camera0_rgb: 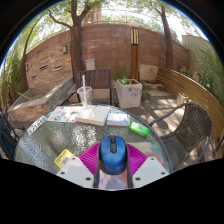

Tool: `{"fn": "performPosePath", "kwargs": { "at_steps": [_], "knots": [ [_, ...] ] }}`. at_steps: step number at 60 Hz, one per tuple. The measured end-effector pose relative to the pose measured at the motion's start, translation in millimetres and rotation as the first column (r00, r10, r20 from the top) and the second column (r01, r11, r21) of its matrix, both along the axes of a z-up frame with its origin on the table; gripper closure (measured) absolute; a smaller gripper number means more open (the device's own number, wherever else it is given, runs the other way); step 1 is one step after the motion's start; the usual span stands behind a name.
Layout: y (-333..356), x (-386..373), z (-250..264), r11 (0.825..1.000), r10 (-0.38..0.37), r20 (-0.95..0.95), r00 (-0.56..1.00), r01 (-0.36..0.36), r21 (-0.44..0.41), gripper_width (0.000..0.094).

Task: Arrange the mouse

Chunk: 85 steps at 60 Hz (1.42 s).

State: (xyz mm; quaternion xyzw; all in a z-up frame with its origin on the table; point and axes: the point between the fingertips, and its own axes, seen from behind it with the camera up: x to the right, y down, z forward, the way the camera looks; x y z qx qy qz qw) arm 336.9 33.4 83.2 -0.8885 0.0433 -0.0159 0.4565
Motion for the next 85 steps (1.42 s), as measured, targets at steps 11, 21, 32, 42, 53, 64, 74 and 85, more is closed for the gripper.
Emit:
{"fn": "performPosePath", "kwargs": {
  "at_steps": [11, 21, 32, 42, 53, 64, 74, 85],
  "knots": [
    [-21.1, 41.3, -85.9, 0.986, -0.028, 0.011, 1.0, 0.03, -0.166, 0.0495],
    [-30.6, 39.2, -73.0, 0.99, -0.01, 0.012, 1.0, 0.011, -0.144, 0.007],
    [-57.5, 28.3, -0.2, 0.998, 0.008, 0.075, 0.997, -0.004, -0.055, 0.0084],
    [-114.5, 5.1, 68.5, 1.0, 0.004, 0.106, 0.994, -0.005, 0.011, 0.0086],
    [-194.8, -16.4, 118.1, 0.998, -0.029, 0.131, 0.991, 0.021, 0.058, 0.0085],
    [-263.0, -31.7, 137.3, 0.997, -0.052, 0.13, 0.99, 0.044, 0.063, 0.0084],
    [-295.8, -40.9, 140.1, 0.997, -0.051, 0.131, 0.99, 0.043, 0.064, 0.0086],
    [-305.1, -45.9, 142.6, 0.997, -0.052, 0.116, 0.992, 0.045, 0.063, 0.0086]
  ]
}}
